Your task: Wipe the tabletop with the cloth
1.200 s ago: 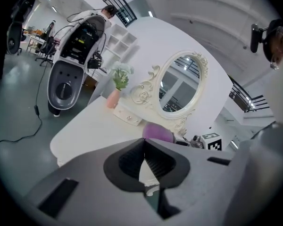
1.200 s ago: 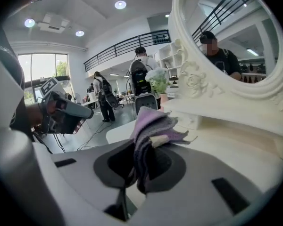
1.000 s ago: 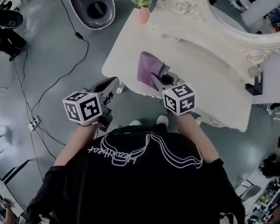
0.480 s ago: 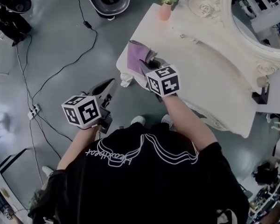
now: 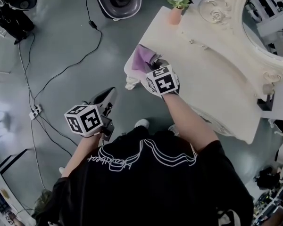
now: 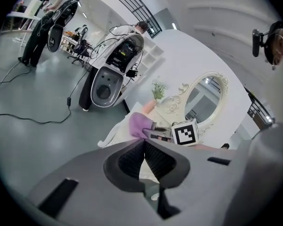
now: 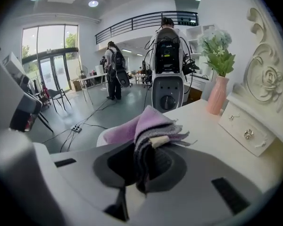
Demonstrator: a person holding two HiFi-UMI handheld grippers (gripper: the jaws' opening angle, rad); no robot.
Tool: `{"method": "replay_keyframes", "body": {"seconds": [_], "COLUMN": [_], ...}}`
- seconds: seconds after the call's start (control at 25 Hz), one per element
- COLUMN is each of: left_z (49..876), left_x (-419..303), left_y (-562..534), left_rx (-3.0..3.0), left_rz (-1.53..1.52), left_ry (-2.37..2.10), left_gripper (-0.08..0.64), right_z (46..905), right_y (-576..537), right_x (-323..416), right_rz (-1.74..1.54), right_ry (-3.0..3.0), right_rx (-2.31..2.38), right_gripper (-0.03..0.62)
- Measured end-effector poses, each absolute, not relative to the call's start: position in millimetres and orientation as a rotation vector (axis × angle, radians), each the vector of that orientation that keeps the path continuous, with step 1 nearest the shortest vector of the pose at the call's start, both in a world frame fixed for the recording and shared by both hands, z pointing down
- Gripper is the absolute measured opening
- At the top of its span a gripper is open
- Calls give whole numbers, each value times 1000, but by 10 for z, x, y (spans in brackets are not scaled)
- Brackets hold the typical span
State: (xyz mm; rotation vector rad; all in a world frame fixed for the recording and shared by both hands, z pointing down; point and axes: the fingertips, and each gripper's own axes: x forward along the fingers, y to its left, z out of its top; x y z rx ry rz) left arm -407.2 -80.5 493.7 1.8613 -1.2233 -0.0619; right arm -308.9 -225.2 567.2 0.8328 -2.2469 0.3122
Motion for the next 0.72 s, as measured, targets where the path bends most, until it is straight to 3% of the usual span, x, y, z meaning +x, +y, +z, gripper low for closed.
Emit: {"method": "replay_keyframes", "body": {"seconds": [0.72], "left_z": [4964], "left_x": [-3834], "left_y": [-869], "left_rx": [1891], "left_rz": [-44], "left_ry": [-1158], "left_gripper": [5], "right_z": [5743], "right_y": [-2231], "right_x": [-2971], "right_rz": [193], "right_ry": [-2198], "right_rx": [838], "right_gripper": [51]}}
